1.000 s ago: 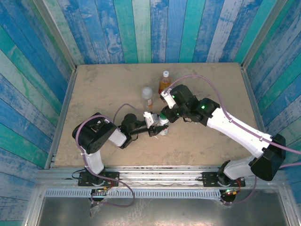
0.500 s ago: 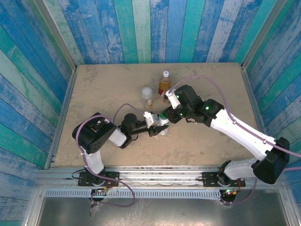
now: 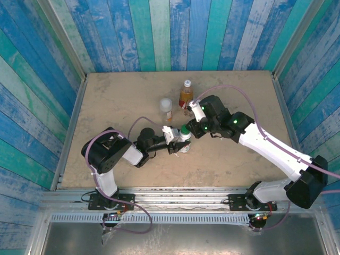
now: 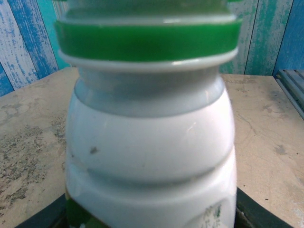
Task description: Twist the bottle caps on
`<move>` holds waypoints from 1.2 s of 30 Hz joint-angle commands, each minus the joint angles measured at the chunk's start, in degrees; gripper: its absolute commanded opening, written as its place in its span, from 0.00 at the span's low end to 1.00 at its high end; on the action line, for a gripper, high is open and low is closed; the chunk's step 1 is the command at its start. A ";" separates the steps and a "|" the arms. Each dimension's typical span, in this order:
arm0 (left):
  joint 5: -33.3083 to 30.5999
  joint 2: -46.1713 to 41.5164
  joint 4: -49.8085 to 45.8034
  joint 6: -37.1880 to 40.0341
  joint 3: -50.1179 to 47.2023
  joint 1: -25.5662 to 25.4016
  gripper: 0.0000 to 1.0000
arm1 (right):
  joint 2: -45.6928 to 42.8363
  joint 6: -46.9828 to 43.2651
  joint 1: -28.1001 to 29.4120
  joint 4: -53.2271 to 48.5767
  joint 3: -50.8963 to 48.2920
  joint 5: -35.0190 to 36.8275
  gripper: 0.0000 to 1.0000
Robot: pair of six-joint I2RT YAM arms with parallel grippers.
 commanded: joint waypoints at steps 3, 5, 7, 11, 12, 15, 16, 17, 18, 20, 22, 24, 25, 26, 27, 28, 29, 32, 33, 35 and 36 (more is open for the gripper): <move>0.47 -1.25 -6.18 1.20 -0.51 -0.33 0.56 | 1.13 0.56 -0.76 -0.72 -1.13 -2.55 0.25; 0.61 -1.25 -6.14 1.06 -0.47 -0.34 0.56 | 0.90 0.85 -1.05 -0.73 -1.47 -3.03 0.22; 0.67 -1.19 -6.17 1.06 -0.41 -0.32 0.56 | 0.85 1.37 -1.28 -0.53 -1.67 -4.19 0.21; 0.64 -1.20 -6.12 1.00 -0.47 -0.31 0.56 | 1.68 2.00 -1.71 -0.31 -1.69 -6.90 0.26; 0.66 -1.31 -6.27 0.95 -0.44 -0.29 0.56 | 1.73 2.04 -1.87 -0.36 -1.84 -7.45 0.26; 0.69 -1.25 -6.12 0.89 -0.46 -0.32 0.56 | 1.28 2.94 -2.68 -0.03 -2.94 -9.70 0.25; 0.63 -1.18 -5.99 0.87 -0.46 -0.30 0.56 | 1.02 3.24 -2.99 0.07 -3.33 -10.95 0.24; 0.58 -1.07 -5.83 0.72 -0.48 -0.32 0.56 | 0.62 3.42 -3.11 0.17 -3.71 -12.28 0.21; 0.59 -0.98 -5.78 0.67 -0.47 -0.32 0.56 | 0.05 3.75 -3.17 0.25 -4.27 -13.33 0.18; 0.53 -0.84 -5.68 0.53 -0.36 -0.32 0.56 | -1.28 4.30 -3.18 0.55 -5.63 -14.84 0.16; 0.80 -0.59 -5.44 0.32 -0.25 -0.32 0.56 | -2.78 4.76 -3.17 1.48 -7.64 -17.26 0.14; 0.96 -0.39 -5.24 0.18 -0.14 -0.32 0.56 | -4.20 4.91 -3.16 3.05 -9.76 -20.77 0.14; 1.01 -0.33 -5.23 0.08 -0.03 -0.30 0.56 | -4.97 5.24 -3.17 3.92 -10.65 -22.13 0.14; 1.18 -0.28 -5.22 -0.01 -0.05 -0.32 0.56 | -5.65 5.43 -3.23 4.50 -11.27 -22.65 0.14; 1.16 -0.29 -5.19 -0.02 -0.05 -0.32 0.56 | -6.22 5.36 -3.14 4.64 -11.49 -22.69 0.14; 1.23 -0.39 -5.09 -0.03 -0.05 -0.30 0.56 | -6.84 5.13 -3.15 4.57 -11.53 -22.32 0.14; 1.34 -0.50 -5.09 -0.02 -0.10 -0.28 0.56 | -7.30 4.92 -3.17 4.45 -11.54 -21.90 0.15; 1.55 -1.02 -5.36 0.13 -0.18 -0.27 0.56 | -8.78 3.37 -3.21 3.41 -11.02 -20.22 0.20; 1.64 -1.29 -5.46 0.23 -0.30 -0.31 0.56 | -9.25 2.19 -3.26 2.88 -10.59 -19.26 0.25; 2.11 -1.89 -5.82 0.47 -0.40 -0.28 0.56 | -10.28 -2.31 -3.30 0.86 -9.26 -16.15 0.46; 2.65 -2.22 -6.23 0.63 -0.35 -0.38 0.56 | -10.83 -5.25 -3.26 0.05 -8.88 -15.54 0.54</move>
